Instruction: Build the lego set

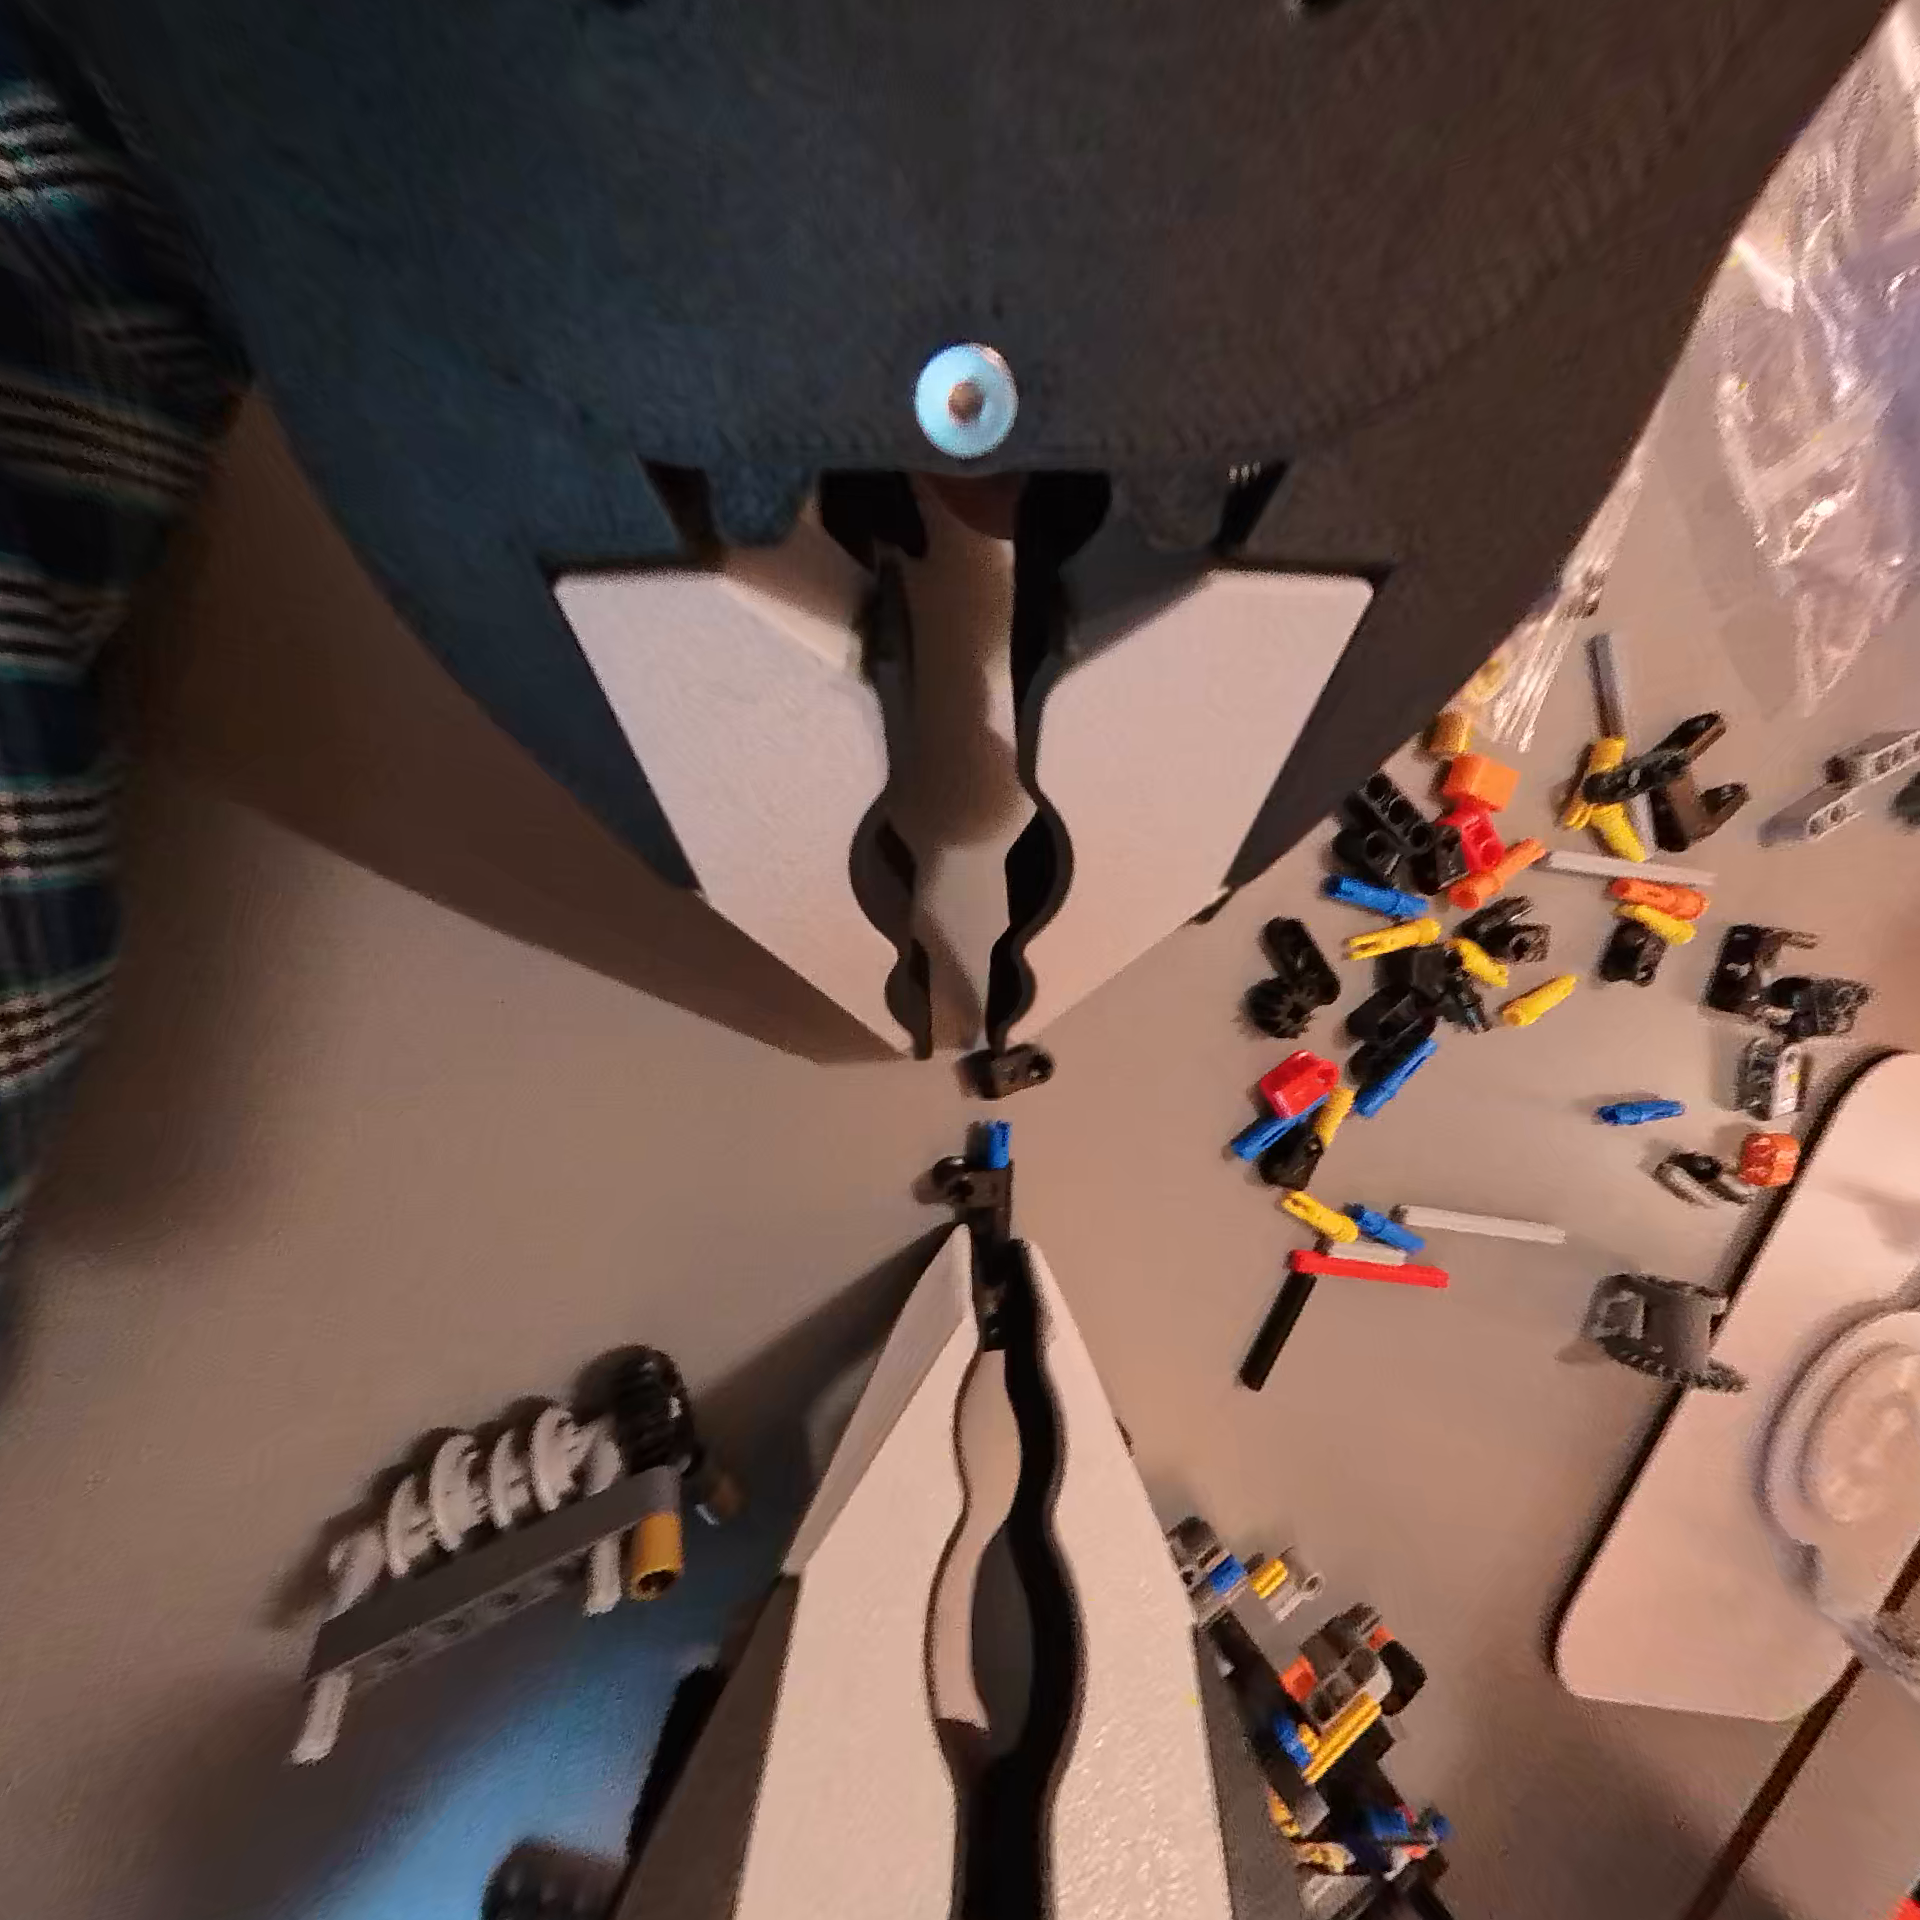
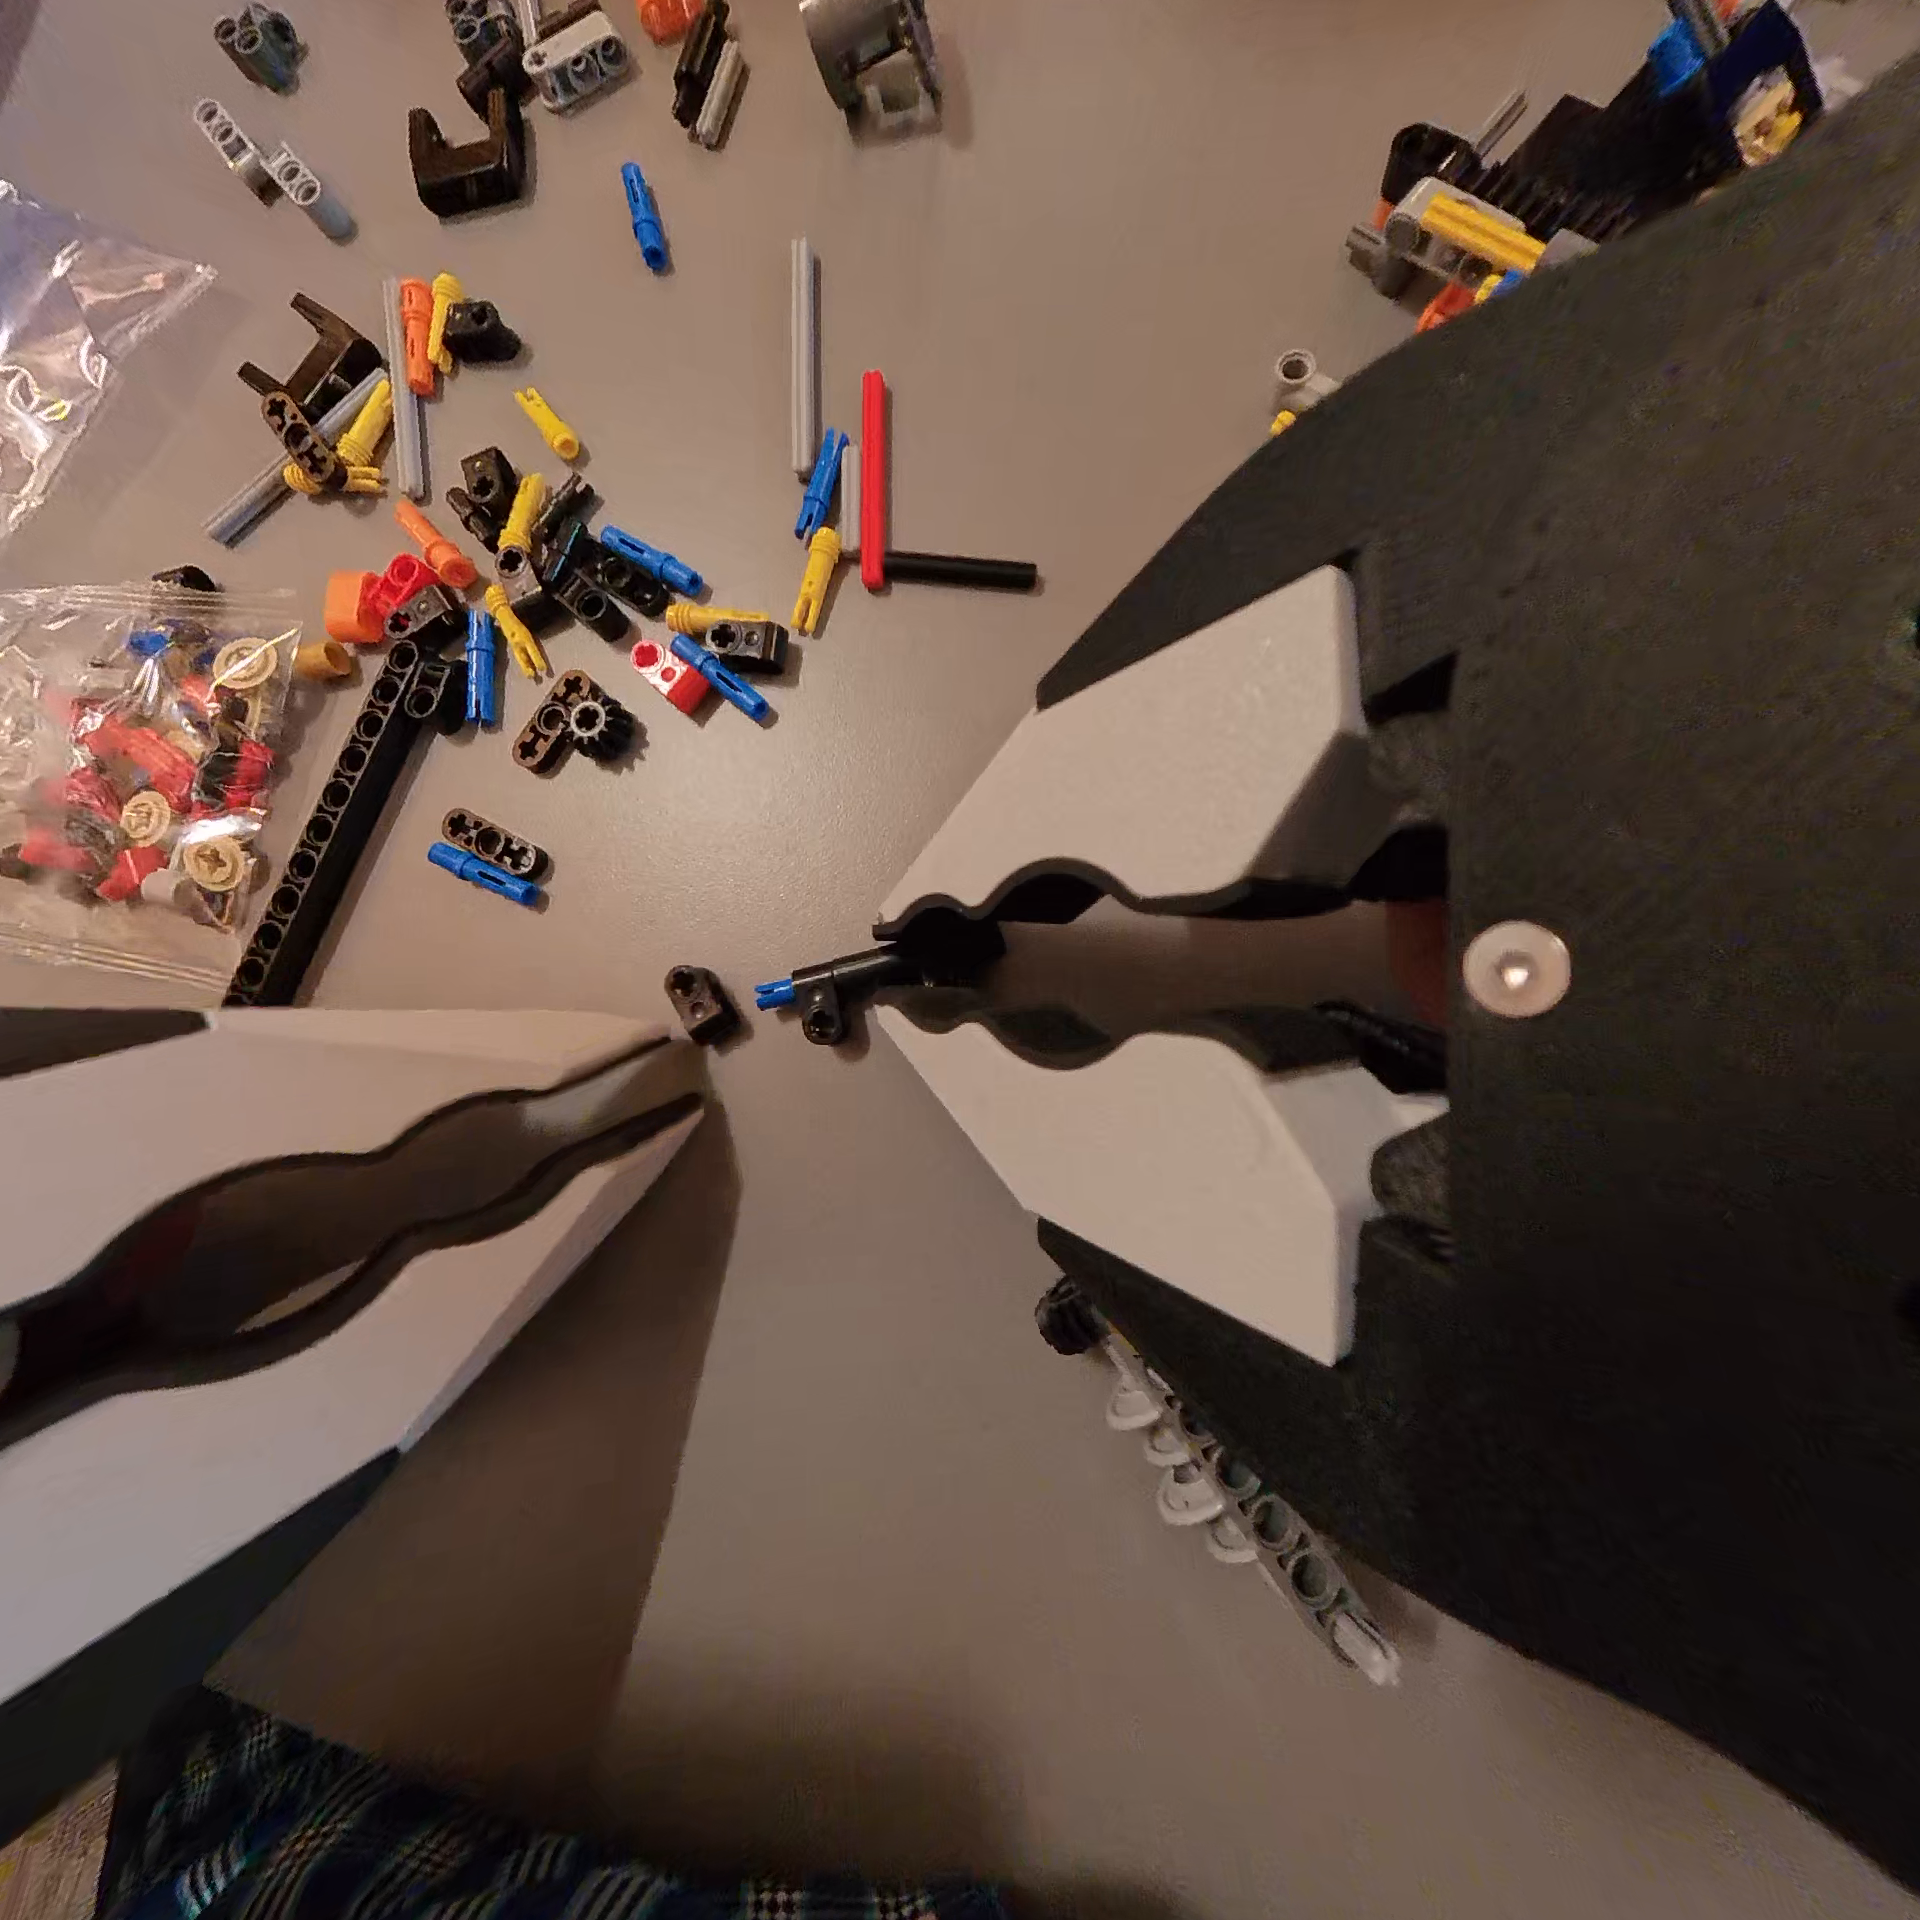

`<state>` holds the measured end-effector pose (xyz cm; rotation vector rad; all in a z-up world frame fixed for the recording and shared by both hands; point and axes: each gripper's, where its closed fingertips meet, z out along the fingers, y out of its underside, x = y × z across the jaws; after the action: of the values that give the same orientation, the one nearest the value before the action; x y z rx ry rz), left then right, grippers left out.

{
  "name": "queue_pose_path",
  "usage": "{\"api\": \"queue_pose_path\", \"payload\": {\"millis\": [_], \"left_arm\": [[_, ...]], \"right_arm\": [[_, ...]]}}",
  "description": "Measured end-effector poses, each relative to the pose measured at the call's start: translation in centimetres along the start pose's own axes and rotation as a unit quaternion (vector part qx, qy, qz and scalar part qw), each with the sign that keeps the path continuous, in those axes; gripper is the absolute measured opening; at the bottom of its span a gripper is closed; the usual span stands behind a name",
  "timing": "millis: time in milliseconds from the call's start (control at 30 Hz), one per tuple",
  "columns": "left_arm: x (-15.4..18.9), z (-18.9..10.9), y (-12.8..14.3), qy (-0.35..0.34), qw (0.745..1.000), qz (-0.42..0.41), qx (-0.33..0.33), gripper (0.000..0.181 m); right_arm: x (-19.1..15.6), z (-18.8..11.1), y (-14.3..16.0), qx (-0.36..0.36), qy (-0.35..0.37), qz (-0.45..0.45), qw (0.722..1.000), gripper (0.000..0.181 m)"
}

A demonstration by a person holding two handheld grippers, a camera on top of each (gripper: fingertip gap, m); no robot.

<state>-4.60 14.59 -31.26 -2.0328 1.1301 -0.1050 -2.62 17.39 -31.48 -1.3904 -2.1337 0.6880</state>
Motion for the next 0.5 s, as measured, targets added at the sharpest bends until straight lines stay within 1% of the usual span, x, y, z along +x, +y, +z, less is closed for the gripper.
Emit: {"api": "queue_pose_path", "payload": {"millis": [133, 267, 400, 500], "left_arm": [[-1.4, -0.3, 0.4, -0.022, 1.0, -0.018, -0.003, 0.016], [-1.3, 0.3, 0.2, -0.021, 1.0, -0.008, -0.001, 0.021], [-1.4, 0.7, 0.0, -0.014, 1.0, -0.015, -0.001, 0.022], [-1.2, 0.8, 0.0, -0.007, 1.0, -0.017, 0.0, 0.019]], "right_arm": [[0.0, 0.0, 0.0, 0.001, 0.0, -0.002, 1.0, 0.006], [0.0, 0.1, -0.2, 0.001, -0.002, -0.003, 1.0, 0.006], [0.0, 0.2, -0.3, -0.002, -0.005, -0.01, 1.0, 0.006], [0.0, 0.3, -0.3, -0.004, -0.009, -0.017, 1.0, 0.006]]}}
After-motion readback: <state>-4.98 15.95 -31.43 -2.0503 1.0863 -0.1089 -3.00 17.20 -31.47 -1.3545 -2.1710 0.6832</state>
